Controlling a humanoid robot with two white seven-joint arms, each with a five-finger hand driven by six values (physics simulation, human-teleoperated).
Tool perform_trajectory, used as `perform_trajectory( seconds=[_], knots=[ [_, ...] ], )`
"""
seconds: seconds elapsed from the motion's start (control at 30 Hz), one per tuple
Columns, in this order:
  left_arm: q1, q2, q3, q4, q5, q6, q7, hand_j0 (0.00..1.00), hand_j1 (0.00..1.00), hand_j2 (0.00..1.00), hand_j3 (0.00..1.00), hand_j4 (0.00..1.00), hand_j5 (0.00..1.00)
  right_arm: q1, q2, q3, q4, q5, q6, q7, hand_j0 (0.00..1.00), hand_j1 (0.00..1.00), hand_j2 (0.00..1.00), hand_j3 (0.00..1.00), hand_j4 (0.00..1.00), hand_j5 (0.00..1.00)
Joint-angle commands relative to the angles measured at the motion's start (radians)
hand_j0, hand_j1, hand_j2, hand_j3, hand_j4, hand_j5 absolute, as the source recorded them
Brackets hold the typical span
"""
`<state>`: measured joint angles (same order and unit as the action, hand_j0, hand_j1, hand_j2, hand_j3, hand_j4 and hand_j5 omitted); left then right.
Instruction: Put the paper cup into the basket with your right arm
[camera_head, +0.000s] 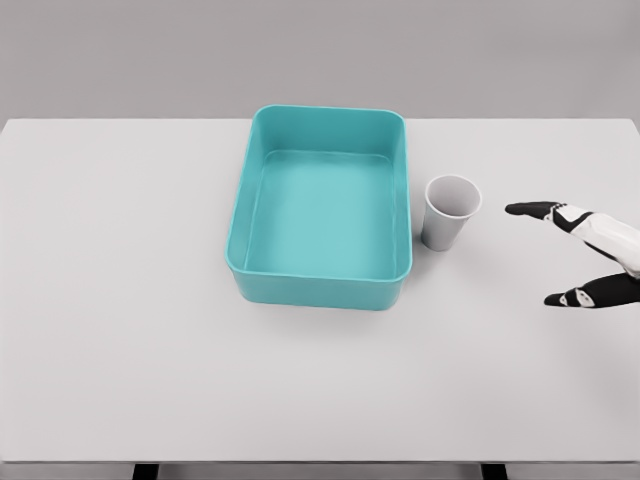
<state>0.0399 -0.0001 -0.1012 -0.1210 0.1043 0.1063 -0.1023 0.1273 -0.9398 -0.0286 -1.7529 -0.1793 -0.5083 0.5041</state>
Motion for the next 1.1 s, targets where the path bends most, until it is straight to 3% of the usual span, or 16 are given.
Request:
perform_trajectory(
  seconds=[0.0,0.03,0.1,0.23,0.3,0.37,0.47,0.63,0.73,0.77,1.07],
  knots=[
    [0.000,0.000,0.000,0.000,0.000,0.000,-0.001,1.00,1.00,1.00,1.00,1.00,1.00,0.000,0.004,0.004,0.001,0.000,0.016,0.001,1.00,1.00,1.00,1.00,1.00,1.00],
    [0.000,0.000,0.000,0.000,0.000,0.000,-0.001,1.00,1.00,1.00,1.00,1.00,1.00,-0.005,0.013,-0.004,0.001,0.004,0.047,-0.002,1.00,1.00,1.00,1.00,1.00,1.00],
    [0.000,0.000,0.000,0.000,0.000,0.000,-0.001,1.00,1.00,1.00,1.00,1.00,1.00,-0.061,0.104,-0.007,0.010,0.038,0.077,0.001,1.00,1.00,1.00,1.00,1.00,1.00],
    [0.000,0.000,0.000,0.000,0.000,0.000,-0.001,1.00,1.00,1.00,1.00,1.00,1.00,-0.187,0.226,-0.011,0.041,0.032,0.310,0.107,1.00,1.00,1.00,1.00,1.00,1.00],
    [0.000,0.000,0.000,0.000,0.000,0.000,-0.001,1.00,1.00,1.00,1.00,1.00,1.00,-0.221,0.239,-0.011,0.090,-0.064,0.410,0.107,1.00,1.00,1.00,1.00,1.00,1.00],
    [0.000,0.000,0.000,0.001,0.000,0.000,0.001,1.00,1.00,1.00,1.00,1.00,1.00,-0.258,0.242,-0.002,0.165,-0.132,0.444,0.107,1.00,1.00,1.00,1.00,1.00,1.00],
    [0.000,0.000,0.000,0.000,0.000,0.000,0.001,1.00,1.00,1.00,1.00,1.00,1.00,-0.261,0.248,-0.007,0.199,-0.137,0.452,0.107,1.00,1.00,1.00,1.00,1.00,1.00],
    [0.000,0.000,0.000,0.000,0.000,0.000,0.001,1.00,1.00,1.00,1.00,1.00,1.00,-0.259,0.397,-0.065,0.210,-0.192,0.375,0.107,1.00,1.00,1.00,1.00,1.00,1.00],
    [0.000,0.000,0.000,0.001,0.000,0.000,-0.001,1.00,1.00,1.00,1.00,1.00,1.00,-0.261,0.478,-0.079,0.312,-0.266,0.369,0.107,1.00,1.00,1.00,1.00,1.00,1.00],
    [0.000,0.000,0.000,0.000,0.000,0.000,-0.001,1.00,1.00,1.00,1.00,1.00,1.00,-0.261,0.490,-0.074,0.314,-0.266,0.369,0.107,1.00,1.00,1.00,1.00,1.00,1.00],
    [0.000,0.000,0.000,0.000,0.000,0.000,0.001,1.00,1.00,1.00,1.00,1.00,1.00,-0.293,0.493,-0.002,0.458,-0.250,0.372,0.107,1.00,1.00,1.00,1.00,1.00,1.00]
  ],
)
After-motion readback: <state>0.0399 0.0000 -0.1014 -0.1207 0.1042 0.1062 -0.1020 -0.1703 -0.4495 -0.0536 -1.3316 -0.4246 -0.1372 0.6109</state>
